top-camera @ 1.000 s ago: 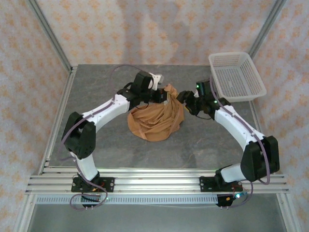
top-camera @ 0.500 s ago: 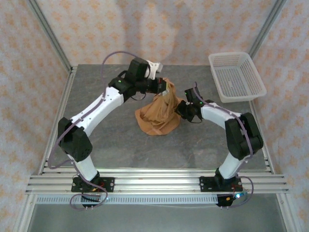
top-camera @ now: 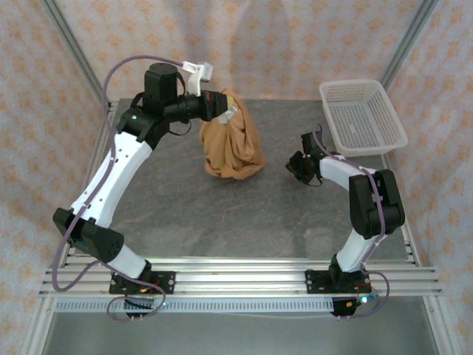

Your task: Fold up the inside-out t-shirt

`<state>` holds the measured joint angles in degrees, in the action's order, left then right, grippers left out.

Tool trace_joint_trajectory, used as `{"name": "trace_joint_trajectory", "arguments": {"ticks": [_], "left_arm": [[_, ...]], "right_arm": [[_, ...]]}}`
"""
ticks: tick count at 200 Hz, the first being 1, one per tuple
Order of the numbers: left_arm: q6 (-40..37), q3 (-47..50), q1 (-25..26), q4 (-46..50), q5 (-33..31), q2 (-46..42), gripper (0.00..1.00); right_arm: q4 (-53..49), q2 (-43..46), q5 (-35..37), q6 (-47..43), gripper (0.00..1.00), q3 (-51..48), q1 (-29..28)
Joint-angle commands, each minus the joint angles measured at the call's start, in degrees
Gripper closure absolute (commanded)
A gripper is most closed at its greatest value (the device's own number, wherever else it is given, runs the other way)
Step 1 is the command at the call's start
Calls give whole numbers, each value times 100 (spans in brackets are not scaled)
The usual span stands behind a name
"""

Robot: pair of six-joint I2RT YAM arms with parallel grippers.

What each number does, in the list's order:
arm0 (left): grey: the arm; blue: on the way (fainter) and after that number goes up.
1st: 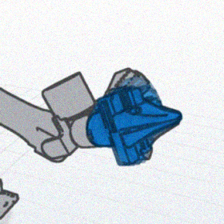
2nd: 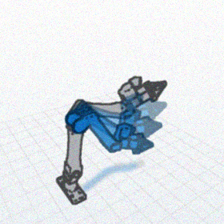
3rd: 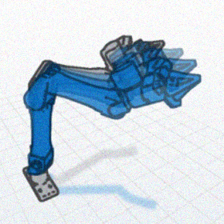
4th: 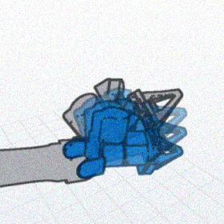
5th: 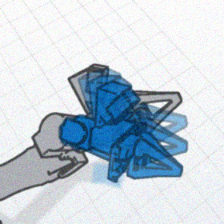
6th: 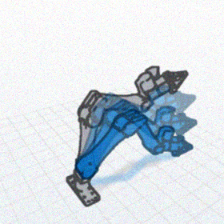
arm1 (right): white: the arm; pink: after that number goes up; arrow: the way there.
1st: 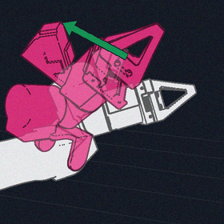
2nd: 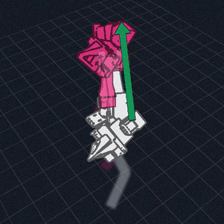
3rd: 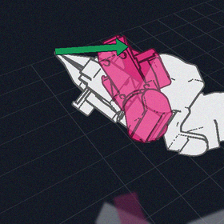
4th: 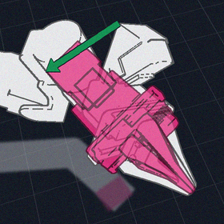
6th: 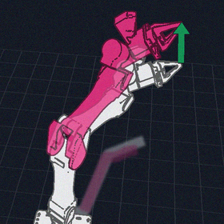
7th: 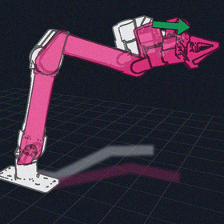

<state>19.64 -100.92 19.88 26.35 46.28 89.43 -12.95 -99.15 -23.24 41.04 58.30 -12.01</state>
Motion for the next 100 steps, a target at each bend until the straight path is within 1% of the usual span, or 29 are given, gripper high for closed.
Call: {"name": "trace_joint_trajectory", "arguments": {"ticks": [1, 3, 11, 19, 27, 36, 42, 55, 64, 77, 88, 100], "left_arm": [[-37, 58, 85, -210, 794, 283, 100], [-61, 34, 93, -179, 812, 296, 100], [-170, -64, 132, -25, 819, 365, 100], [-253, -178, 171, 126, 756, 413, 100], [-395, -358, 222, 420, 513, 501, 100], [-632, -650, 327, 871, 211, 646, 100], [-763, -775, 399, 1045, 186, 745, 100], [-919, -887, 579, 1219, 250, 939, 100], [-1056, -905, 727, 1329, 214, 1025, 100], [-1123, -832, 914, 1330, 112, 1136, 100], [-1118, -815, 1037, 1353, 39, 1260, 100], [-948, -824, 1096, 1386, -136, 1422, 100]], "right_arm": [[453, 231, -719, -14, 51, 67, -119], [497, 242, -795, 15, 48, 58, -137], [535, 264, -918, 95, 44, 67, -160], [596, 333, -1064, 176, 43, 54, -183], [656, 448, -1173, 228, 42, 41, -224], [638, 645, -1175, 263, 42, 37, -269], [645, 825, -1146, 257, 40, 32, -286], [626, 1188, -1062, 256, 36, 31, -302], [546, 1406, -972, 218, 30, 63, -291], [459, 1613, -973, 160, 24, 134, -254], [441, 1691, -1121, 220, 22, 187, -224], [517, 1785, -1271, 334, 22, 192, -223]]}}
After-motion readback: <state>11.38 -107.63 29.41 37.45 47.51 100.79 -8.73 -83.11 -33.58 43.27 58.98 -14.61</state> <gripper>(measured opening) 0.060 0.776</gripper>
